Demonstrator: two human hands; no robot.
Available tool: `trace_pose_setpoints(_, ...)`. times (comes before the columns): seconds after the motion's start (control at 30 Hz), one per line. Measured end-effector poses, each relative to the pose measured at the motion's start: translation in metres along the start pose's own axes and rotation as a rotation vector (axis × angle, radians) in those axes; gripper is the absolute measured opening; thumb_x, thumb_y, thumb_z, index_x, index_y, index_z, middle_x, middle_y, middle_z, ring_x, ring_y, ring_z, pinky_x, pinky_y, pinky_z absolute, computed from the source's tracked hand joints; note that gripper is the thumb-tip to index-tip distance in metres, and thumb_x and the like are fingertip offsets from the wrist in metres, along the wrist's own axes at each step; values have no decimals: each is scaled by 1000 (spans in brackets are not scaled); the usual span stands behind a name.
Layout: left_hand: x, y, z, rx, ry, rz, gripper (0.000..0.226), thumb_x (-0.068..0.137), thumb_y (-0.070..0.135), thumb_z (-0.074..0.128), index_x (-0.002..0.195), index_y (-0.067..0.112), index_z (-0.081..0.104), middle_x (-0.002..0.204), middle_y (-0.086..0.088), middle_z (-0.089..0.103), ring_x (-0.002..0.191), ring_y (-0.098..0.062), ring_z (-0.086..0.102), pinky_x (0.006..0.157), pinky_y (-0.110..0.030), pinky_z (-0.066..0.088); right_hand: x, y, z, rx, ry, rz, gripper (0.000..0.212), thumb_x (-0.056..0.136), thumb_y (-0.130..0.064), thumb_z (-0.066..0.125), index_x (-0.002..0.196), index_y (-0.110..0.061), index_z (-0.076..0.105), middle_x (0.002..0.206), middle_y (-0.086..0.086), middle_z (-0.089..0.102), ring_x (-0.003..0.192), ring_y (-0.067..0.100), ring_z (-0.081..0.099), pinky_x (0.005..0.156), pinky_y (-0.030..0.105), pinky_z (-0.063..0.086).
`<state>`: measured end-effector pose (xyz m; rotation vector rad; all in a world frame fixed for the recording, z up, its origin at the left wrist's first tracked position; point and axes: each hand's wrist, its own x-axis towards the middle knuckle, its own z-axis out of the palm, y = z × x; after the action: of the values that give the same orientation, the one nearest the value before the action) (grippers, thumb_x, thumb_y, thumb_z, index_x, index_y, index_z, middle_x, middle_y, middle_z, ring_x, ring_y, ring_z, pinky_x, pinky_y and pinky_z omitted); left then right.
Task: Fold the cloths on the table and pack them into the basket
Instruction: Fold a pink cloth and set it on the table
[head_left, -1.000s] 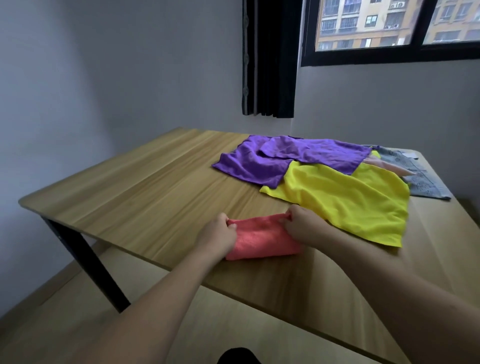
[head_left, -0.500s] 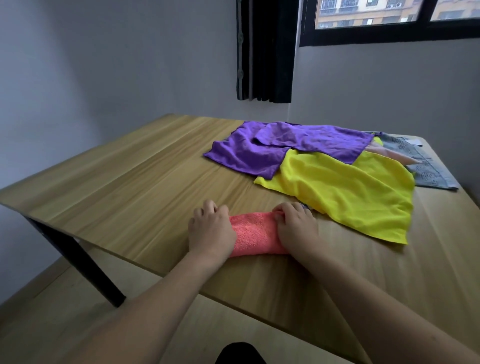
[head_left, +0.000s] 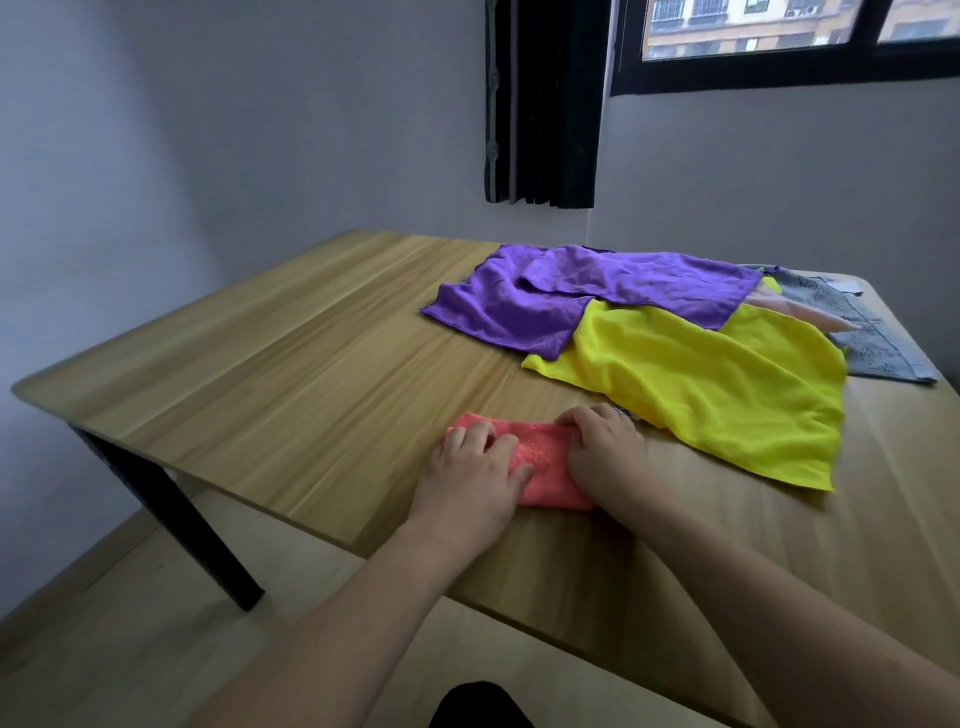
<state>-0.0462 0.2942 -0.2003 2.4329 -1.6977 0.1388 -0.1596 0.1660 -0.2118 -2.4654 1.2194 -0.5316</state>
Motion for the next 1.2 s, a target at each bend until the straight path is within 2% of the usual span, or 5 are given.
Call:
trace_pose_setpoints(0.27, 35, -66, -7, -91, -145, -100, 42, 95, 22, 41, 136, 20, 47, 143, -3, 40, 129, -26, 38, 108, -42, 34, 19, -52, 21, 48, -93, 32, 31, 91, -26, 48, 117, -23, 64, 119, 6, 59, 111, 26, 55, 93, 33, 44)
trace_pose_setpoints(0.47, 35, -129, -11, -120, -103, -188, 42, 100, 33, 37, 137, 16, 45, 146, -5, 40, 134, -25, 38, 111, -40, 30, 42, -108, 49, 86, -133, -9, 28, 88, -27, 52, 110, -23, 68, 116, 7, 64, 110, 29, 56, 94, 38, 46)
trace_pose_setpoints(0.73, 22, -225, -18, -87, -208, -348, 47, 100, 32, 32, 146, 20, 32, 160, -8, 18, 148, -24, 15, 119, -44, 16, 61, -186, 89, 207, -223, -37, 22, 85, -42, 59, 99, -31, 72, 107, -1, 69, 104, 25, 61, 94, 40, 47)
trace_pose_setpoints(1.07, -7, -235, -29, -35, -318, -383, 50, 100, 23, 30, 149, 18, 22, 162, -11, 9, 149, -26, 8, 120, -46, 14, 46, -199, 95, 211, -275, -137, 22, 85, -41, 58, 100, -31, 71, 107, -3, 67, 103, 22, 60, 93, 44, 47)
trace_pose_setpoints(1.2, 4, -211, -64, 45, -346, -414, 51, 92, 16, 36, 143, 14, 37, 151, -11, 33, 136, -30, 36, 111, -44, 31, 46, -186, 77, 100, -221, -220, 29, 87, -33, 55, 112, -23, 65, 116, 4, 60, 111, 24, 55, 97, 37, 44)
